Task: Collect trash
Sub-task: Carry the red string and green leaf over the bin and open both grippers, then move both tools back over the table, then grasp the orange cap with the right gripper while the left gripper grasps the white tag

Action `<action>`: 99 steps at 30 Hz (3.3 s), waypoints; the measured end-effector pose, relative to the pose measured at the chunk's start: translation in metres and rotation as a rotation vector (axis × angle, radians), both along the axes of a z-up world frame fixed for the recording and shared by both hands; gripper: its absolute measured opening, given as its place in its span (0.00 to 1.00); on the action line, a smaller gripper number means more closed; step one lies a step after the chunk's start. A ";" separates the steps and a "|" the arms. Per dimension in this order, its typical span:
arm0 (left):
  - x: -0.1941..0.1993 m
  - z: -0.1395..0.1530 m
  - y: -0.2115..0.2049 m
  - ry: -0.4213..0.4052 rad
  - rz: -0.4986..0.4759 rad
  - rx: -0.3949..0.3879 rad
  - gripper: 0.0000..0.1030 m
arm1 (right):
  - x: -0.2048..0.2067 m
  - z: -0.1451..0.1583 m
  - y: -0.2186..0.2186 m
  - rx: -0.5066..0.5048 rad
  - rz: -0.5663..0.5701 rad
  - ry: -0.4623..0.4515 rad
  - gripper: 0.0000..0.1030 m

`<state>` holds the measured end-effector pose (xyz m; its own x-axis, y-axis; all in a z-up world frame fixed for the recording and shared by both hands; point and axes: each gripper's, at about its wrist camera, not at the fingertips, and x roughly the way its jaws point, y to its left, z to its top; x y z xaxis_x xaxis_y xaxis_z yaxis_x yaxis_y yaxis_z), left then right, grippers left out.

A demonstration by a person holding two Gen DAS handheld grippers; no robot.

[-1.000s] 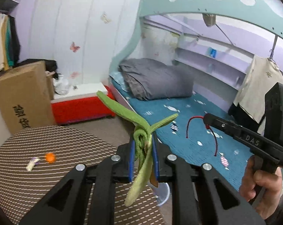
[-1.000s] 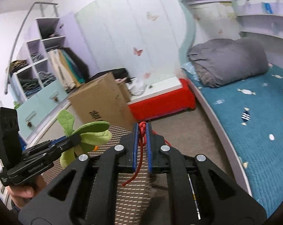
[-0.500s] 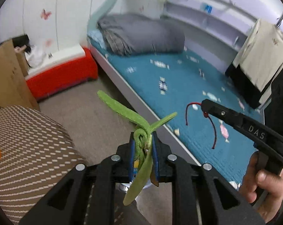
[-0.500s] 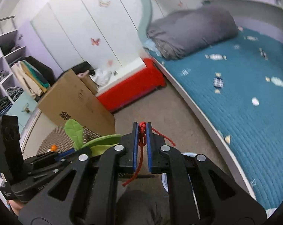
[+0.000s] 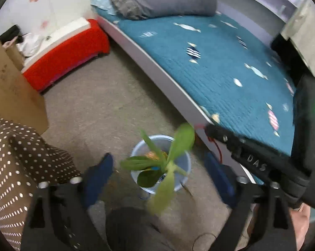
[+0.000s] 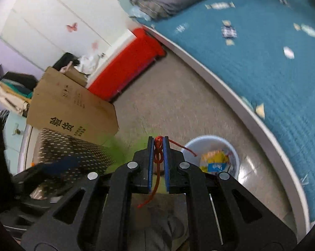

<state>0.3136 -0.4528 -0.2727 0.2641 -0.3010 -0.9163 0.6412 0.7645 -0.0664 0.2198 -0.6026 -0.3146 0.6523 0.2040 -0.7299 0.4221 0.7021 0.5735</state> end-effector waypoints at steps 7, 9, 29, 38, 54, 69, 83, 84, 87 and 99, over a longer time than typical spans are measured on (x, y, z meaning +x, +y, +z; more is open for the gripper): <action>0.004 0.013 0.021 -0.034 0.072 -0.014 0.89 | -0.018 -0.034 -0.013 0.114 -0.062 0.034 0.93; 0.001 0.022 0.028 -0.055 0.089 -0.035 0.89 | -0.023 -0.030 -0.014 0.095 -0.074 0.039 0.94; -0.036 0.103 0.107 -0.235 0.122 -0.200 0.91 | -0.026 0.082 0.041 -0.130 -0.037 -0.079 0.94; -0.046 0.126 0.148 -0.324 0.133 -0.207 0.91 | -0.012 0.123 0.084 -0.207 0.020 -0.132 0.94; -0.031 0.135 0.261 -0.447 0.270 -0.172 0.92 | 0.029 0.171 0.199 -0.350 0.192 -0.193 0.94; 0.037 0.095 0.391 -0.423 0.415 -0.027 0.92 | 0.099 0.156 0.338 -0.456 0.474 -0.180 0.94; 0.096 0.055 0.410 -0.278 0.307 -0.047 0.48 | 0.132 0.127 0.371 -0.511 0.584 -0.119 0.94; 0.096 0.054 0.412 -0.270 0.305 -0.066 0.41 | 0.135 0.125 0.373 -0.510 0.594 -0.118 0.94; 0.093 0.055 0.417 -0.275 0.302 -0.075 0.22 | 0.141 0.118 0.384 -0.526 0.625 -0.106 0.93; 0.086 0.054 0.445 -0.225 0.383 -0.195 0.21 | 0.149 0.104 0.448 -0.611 0.757 -0.127 0.48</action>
